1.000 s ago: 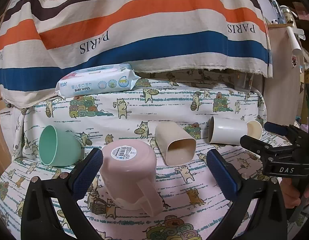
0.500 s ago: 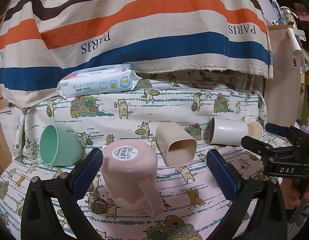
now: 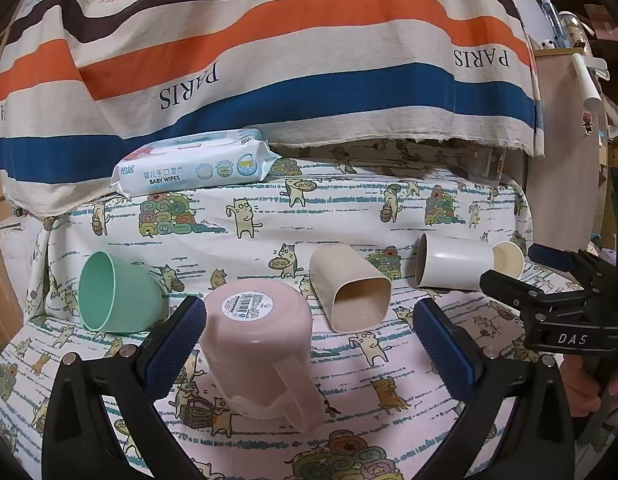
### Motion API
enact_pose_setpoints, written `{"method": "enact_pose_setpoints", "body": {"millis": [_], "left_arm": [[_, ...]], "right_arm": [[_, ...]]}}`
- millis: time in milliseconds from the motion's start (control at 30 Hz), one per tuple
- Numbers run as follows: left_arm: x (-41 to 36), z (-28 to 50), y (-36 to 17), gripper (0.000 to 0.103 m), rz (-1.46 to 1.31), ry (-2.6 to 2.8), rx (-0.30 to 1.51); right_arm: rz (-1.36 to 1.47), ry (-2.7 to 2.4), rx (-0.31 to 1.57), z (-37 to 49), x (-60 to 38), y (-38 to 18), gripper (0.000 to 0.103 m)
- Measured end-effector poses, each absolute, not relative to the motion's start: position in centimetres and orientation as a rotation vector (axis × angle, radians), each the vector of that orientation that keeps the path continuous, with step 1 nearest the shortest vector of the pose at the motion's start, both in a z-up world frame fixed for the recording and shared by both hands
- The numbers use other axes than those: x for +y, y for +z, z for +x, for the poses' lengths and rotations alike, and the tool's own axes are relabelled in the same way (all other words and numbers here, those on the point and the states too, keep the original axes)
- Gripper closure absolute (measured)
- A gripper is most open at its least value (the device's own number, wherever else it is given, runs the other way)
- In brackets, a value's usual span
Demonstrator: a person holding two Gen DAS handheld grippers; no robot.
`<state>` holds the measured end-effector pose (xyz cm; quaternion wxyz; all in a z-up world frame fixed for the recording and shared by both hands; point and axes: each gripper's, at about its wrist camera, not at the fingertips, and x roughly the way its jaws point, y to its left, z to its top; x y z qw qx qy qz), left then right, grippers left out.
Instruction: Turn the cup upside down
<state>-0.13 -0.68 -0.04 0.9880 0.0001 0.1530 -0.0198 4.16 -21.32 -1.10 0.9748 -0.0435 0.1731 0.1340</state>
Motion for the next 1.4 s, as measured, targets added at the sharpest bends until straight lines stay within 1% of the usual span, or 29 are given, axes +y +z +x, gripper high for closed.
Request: {"method": "enact_pose_setpoints", "body": {"millis": [667,867,1000,1100,1233,1400], "left_arm": [[-0.6,-0.2,0.0,0.0,-0.008,-0.032,0.302],[-0.1,0.0,0.0,0.0,-0.013,-0.004,0.297],[0.5,0.3,-0.1,0.0,-0.035,0.007,0.308],[1.2,0.4,-0.1,0.0,-0.062,0.037,0.31],[2.9,0.9,-0.1,0.0,-0.128,0.083,0.329],[5.8,1.7,-0.3,0.0,-0.243,0.153,0.346]], "right_arm": [[-0.081,0.29,0.332,3.6,-21.4,-0.7,0.001],[-0.027,0.318,0.391,4.3,-21.4,0.2,0.001],[-0.046,0.344,0.433,4.6,-20.2,1.3,0.001],[-0.045,0.369,0.542,6.3,-18.6,2.4,0.001],[0.044,0.402,0.762,11.1,-16.4,2.6,0.001],[0.071,0.346,0.884,15.6,-13.8,0.9,0.001]]}}
